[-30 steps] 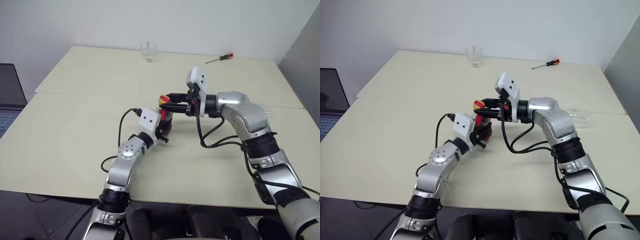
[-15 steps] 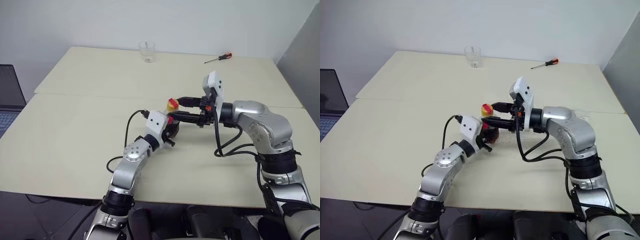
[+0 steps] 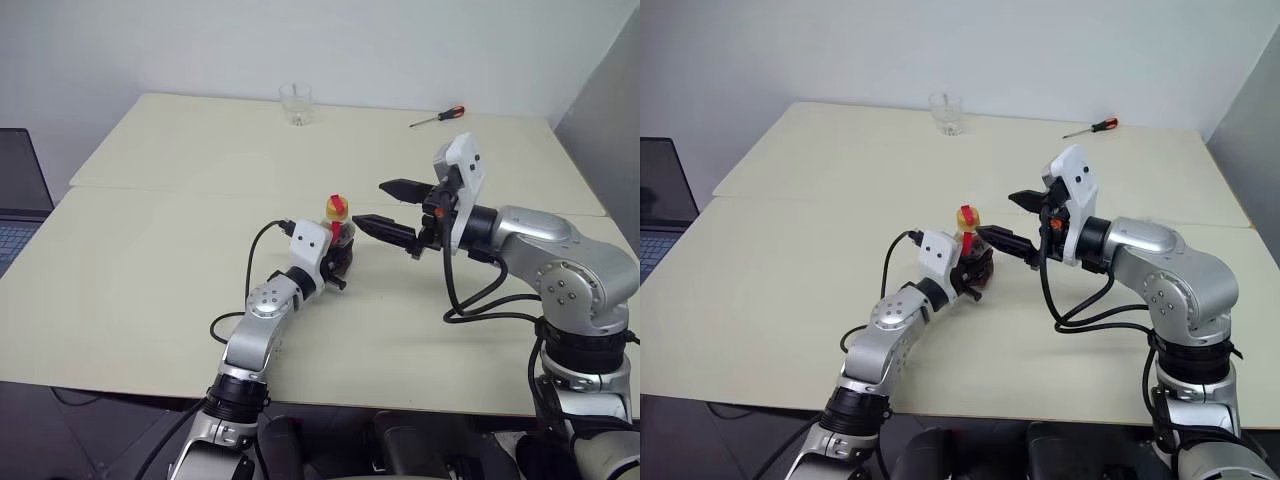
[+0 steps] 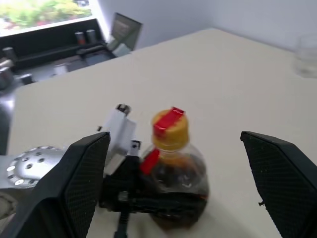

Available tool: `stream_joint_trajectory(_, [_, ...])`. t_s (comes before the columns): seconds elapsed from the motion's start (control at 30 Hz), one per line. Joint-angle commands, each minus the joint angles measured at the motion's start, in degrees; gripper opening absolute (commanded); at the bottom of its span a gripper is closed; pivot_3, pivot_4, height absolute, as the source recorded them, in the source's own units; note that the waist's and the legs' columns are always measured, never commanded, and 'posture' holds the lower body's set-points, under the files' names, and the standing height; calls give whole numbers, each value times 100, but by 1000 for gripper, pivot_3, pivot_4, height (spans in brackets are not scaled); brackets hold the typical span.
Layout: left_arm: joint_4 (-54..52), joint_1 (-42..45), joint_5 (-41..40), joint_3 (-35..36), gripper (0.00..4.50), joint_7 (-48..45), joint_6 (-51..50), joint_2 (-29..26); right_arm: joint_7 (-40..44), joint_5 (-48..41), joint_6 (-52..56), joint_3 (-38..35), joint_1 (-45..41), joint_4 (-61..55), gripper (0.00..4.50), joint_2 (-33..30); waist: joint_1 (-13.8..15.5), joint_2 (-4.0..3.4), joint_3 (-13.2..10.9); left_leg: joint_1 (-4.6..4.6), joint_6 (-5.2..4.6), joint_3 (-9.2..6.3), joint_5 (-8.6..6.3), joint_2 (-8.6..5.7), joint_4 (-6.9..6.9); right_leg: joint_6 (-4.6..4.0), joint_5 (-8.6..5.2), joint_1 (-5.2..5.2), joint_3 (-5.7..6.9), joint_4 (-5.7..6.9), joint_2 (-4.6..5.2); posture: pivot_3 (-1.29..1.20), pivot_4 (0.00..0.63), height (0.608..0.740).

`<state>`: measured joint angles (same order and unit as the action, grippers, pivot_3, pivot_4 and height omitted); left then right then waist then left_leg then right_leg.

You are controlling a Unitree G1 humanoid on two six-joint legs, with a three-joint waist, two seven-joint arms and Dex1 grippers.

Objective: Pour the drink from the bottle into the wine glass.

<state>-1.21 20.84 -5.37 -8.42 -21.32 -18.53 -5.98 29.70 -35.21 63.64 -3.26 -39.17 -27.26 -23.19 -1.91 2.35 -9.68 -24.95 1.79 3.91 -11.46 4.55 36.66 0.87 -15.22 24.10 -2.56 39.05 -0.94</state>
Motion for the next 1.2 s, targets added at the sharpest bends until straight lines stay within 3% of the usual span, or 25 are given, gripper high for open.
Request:
stream_joint_trajectory(0.03, [-95,134,-2,23,916,44,172,44,-689,-156,445,-49,-284,-474,4500,391,-3,0,0,0,0,-2,0,0,-1,0,0,1,0,2,-1,0,150,740])
stream_joint_trajectory(0.2, [-93,131,12,18,916,91,149,33,-1372,-171,1147,144,-465,-544,4500,1002,9,-1,0,-1,0,-13,0,-1,-2,0,0,-1,5,1,0,0,150,740])
stream_joint_trajectory(0.43, [-112,125,-12,38,900,115,139,50,-2024,143,1399,208,-659,-264,4500,1351,12,-1,0,-3,0,-13,0,-5,0,0,0,-2,6,-1,4,0,150,740])
stream_joint_trajectory(1.2, [-148,72,-12,55,900,219,106,69,-2413,580,1373,392,-982,238,4500,1882,9,-1,0,-3,0,-14,0,-3,-2,0,-1,0,7,-2,1,0,150,740])
